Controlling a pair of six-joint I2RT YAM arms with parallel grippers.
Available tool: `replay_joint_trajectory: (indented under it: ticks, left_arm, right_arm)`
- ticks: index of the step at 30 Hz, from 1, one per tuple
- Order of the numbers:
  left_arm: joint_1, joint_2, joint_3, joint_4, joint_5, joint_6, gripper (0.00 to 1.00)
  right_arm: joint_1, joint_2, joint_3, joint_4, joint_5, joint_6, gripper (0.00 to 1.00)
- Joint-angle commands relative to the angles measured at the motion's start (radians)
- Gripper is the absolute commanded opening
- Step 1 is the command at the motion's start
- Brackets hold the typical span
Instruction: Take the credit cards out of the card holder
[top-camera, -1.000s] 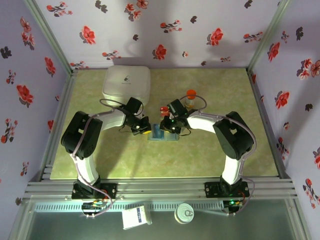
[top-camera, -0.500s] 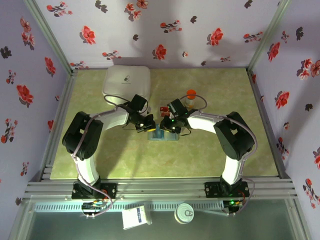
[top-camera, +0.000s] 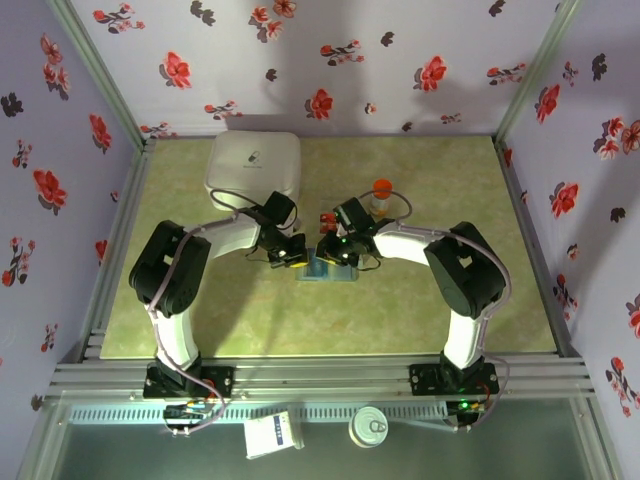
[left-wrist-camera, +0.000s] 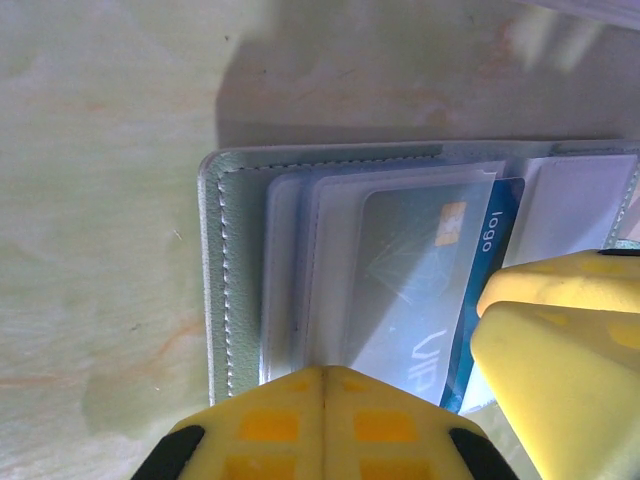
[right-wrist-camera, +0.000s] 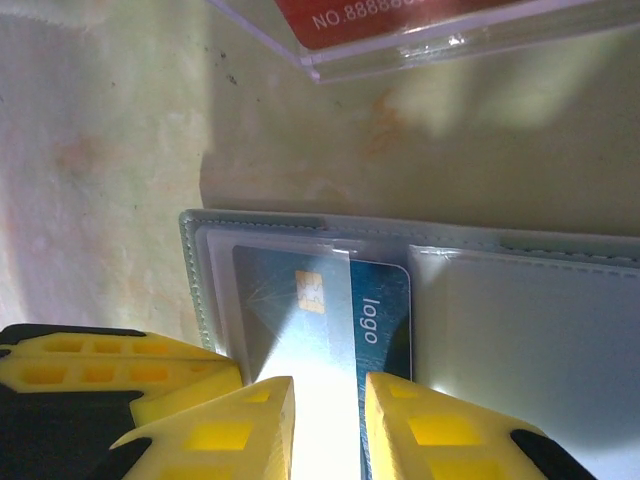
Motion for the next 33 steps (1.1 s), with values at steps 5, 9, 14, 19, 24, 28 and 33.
replay_joint_trajectory:
  ticks: [5, 9, 14, 19, 24, 28, 33]
  left_arm:
    - [0.005, 0.031, 0.009, -0.042, -0.027, 0.03, 0.0]
    - [0.005, 0.032, 0.012, -0.042, -0.026, 0.027, 0.0]
    - [0.005, 0.036, 0.015, -0.043, -0.025, 0.027, 0.0]
    - [0.006, 0.026, 0.015, -0.042, -0.024, 0.026, 0.0]
    - [0.006, -0.002, 0.018, -0.041, -0.023, 0.019, 0.0]
    - [0.005, -0.024, 0.029, -0.043, -0.015, 0.013, 0.0]
    - [-0.004, -0.021, 0.042, -0.028, 0.002, 0.0, 0.0]
  right_arm:
    - [0.006, 0.034, 0.0, 0.002, -0.013, 0.001, 0.21]
    - [0.007, 0.034, 0.031, -0.073, 0.038, -0.03, 0.22]
    - [0.008, 0.017, 0.072, -0.168, 0.1, -0.069, 0.22]
    - [0.009, -0.004, 0.068, -0.158, 0.081, -0.073, 0.23]
    - [0.008, -0.027, 0.044, -0.12, 0.064, -0.054, 0.24]
    - [0.008, -0.033, 0.032, -0.116, 0.072, -0.051, 0.23]
    - [0.005, -0.047, 0.001, -0.075, 0.067, -0.029, 0.23]
